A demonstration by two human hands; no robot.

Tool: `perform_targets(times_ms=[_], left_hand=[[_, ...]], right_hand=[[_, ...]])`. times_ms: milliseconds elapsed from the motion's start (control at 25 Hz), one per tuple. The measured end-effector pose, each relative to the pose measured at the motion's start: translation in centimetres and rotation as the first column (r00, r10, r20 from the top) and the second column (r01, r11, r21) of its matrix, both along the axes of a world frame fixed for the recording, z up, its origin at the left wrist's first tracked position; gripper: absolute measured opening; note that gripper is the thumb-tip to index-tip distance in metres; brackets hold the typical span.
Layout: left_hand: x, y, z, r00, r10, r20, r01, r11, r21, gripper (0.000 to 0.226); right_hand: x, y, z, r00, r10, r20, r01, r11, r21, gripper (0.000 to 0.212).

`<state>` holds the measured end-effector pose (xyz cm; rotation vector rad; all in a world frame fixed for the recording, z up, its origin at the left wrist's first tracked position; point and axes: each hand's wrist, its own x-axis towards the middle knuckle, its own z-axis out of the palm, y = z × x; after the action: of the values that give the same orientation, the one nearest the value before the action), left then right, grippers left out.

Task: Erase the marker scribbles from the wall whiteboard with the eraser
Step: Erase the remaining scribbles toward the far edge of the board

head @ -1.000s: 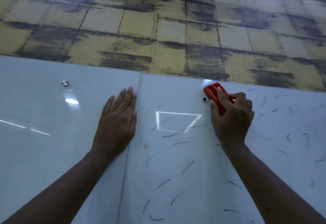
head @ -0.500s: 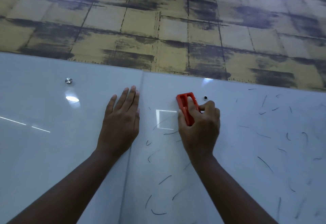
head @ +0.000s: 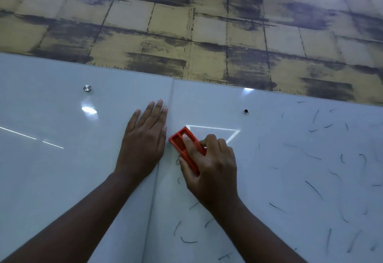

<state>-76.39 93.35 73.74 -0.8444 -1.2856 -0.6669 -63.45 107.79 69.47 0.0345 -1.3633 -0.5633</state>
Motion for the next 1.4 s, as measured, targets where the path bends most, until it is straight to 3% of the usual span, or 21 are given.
perform_targets(times_ms=[120, 240, 520, 800, 1000, 1200, 1400], left_hand=[[0.1, 0.1, -0.2, 1.0, -0.007, -0.008, 0.007, 1.0, 0.009, 0.059], [0.1, 0.0, -0.3, 1.0, -0.013, -0.018, 0.014, 1.0, 0.02, 0.058], [0.1, 0.2, -1.0, 0.999, 0.032, -0.028, -0.031, 0.999, 0.041, 0.054], [0.3, 0.1, -1.2, 0.999, 0.04, 0.013, -0.041, 0.999, 0.031, 0.055], [0.2, 0.0, -1.8, 0.999, 0.041, -0.017, -0.04, 0.998, 0.051, 0.053], [0.0, 0.0, -2.6, 0.998, 0.039, -0.044, -0.035, 0.997, 0.073, 0.052], [-0.1, 0.0, -3.7, 0.998, 0.047, -0.047, -0.043, 0.997, 0.07, 0.052]], right_hand=[[1.2, 1.0, 2.0, 0.999, -0.032, -0.036, 0.032, 0.999, 0.0, 0.053], [2.9, 2.6, 4.9, 0.992, -0.042, -0.119, 0.028, 0.993, -0.115, 0.053], [3.0, 2.9, 4.4, 0.955, 0.095, -0.279, -0.188, 0.926, -0.327, 0.055], [1.3, 1.4, -2.8, 0.989, 0.11, 0.1, -0.113, 0.993, 0.031, 0.056], [4.1, 4.1, -1.0, 0.964, 0.142, 0.226, -0.173, 0.978, 0.121, 0.051], [7.6, 8.8, 1.9, 0.98, 0.154, -0.125, -0.174, 0.97, -0.172, 0.056], [8.1, 10.6, 0.1, 0.884, 0.139, -0.446, -0.353, 0.825, -0.441, 0.056]])
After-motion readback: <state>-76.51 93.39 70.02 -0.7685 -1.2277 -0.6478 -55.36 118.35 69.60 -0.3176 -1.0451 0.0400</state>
